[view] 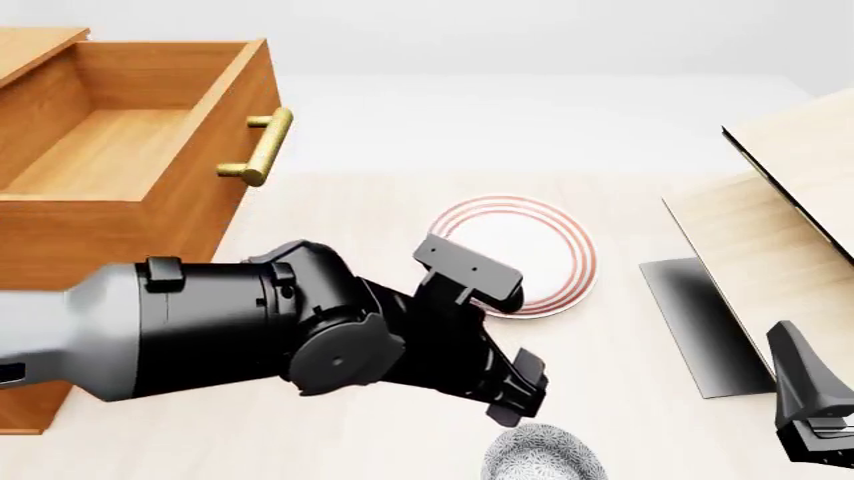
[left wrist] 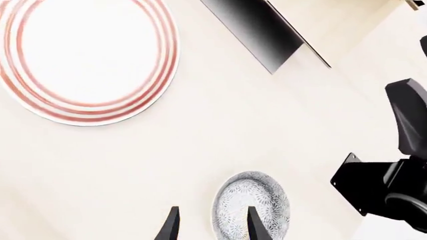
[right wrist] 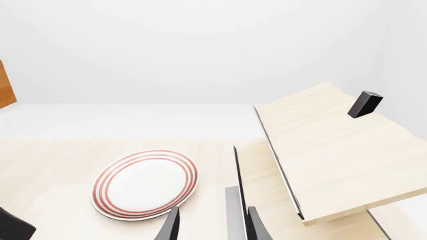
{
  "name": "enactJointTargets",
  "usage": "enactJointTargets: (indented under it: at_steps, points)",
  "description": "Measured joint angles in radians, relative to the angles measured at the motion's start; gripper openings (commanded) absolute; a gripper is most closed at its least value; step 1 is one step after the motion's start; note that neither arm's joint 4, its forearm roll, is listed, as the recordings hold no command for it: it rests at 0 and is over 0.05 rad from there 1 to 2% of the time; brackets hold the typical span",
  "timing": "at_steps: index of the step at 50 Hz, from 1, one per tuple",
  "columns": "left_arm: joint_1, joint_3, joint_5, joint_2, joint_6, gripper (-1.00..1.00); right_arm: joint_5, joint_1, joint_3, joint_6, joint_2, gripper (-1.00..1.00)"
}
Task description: Open the top drawer of the cabinet and put the bowl in it.
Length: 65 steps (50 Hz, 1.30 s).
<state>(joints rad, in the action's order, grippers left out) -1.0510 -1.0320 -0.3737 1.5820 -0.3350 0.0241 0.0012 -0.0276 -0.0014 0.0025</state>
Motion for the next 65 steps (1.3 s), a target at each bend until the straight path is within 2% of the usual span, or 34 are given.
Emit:
enactJointTargets:
  at_steps: [65]
  points:
    - [-0.063,0.051,0.182,0.197,-0.121,1.00,0.000,0.000,0.000,0.000,0.000,1.00]
